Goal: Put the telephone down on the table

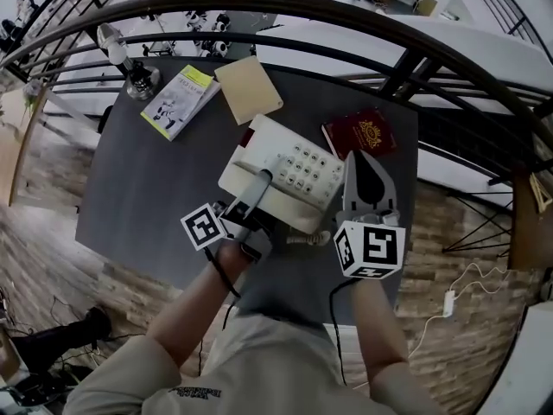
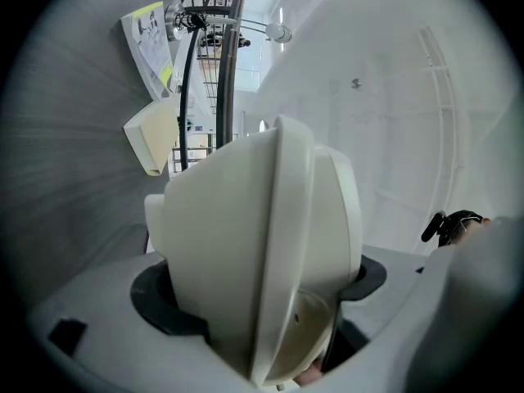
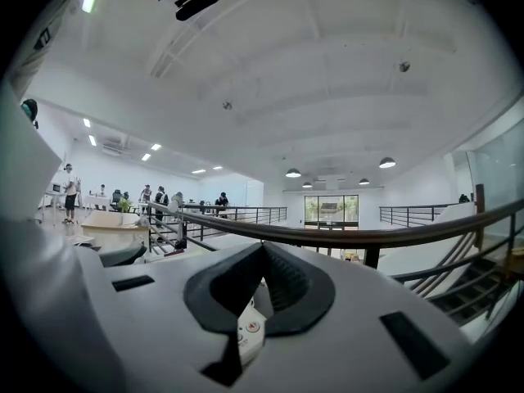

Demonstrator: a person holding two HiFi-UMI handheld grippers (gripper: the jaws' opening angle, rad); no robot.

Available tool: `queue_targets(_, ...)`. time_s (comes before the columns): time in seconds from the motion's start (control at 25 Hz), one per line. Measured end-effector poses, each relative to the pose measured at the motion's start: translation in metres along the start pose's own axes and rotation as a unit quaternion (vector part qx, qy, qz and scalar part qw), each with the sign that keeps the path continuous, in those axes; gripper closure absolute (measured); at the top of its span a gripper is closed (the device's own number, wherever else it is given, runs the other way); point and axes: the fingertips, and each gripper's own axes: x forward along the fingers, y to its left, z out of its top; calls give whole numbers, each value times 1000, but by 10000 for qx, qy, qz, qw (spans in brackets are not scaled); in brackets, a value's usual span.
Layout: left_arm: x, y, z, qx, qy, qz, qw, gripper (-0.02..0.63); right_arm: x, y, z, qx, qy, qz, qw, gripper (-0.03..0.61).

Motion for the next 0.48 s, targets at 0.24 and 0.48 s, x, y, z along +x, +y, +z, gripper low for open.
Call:
queue_targets(0.24,20,60,29,-20,-138,155,9998,169,43,-14,-44,200,138,-313,9992,577)
queue_targets(0.48,36,121,39,-177,-194,514,9983,169,73,-11,-97,215,520,-258,9981,577)
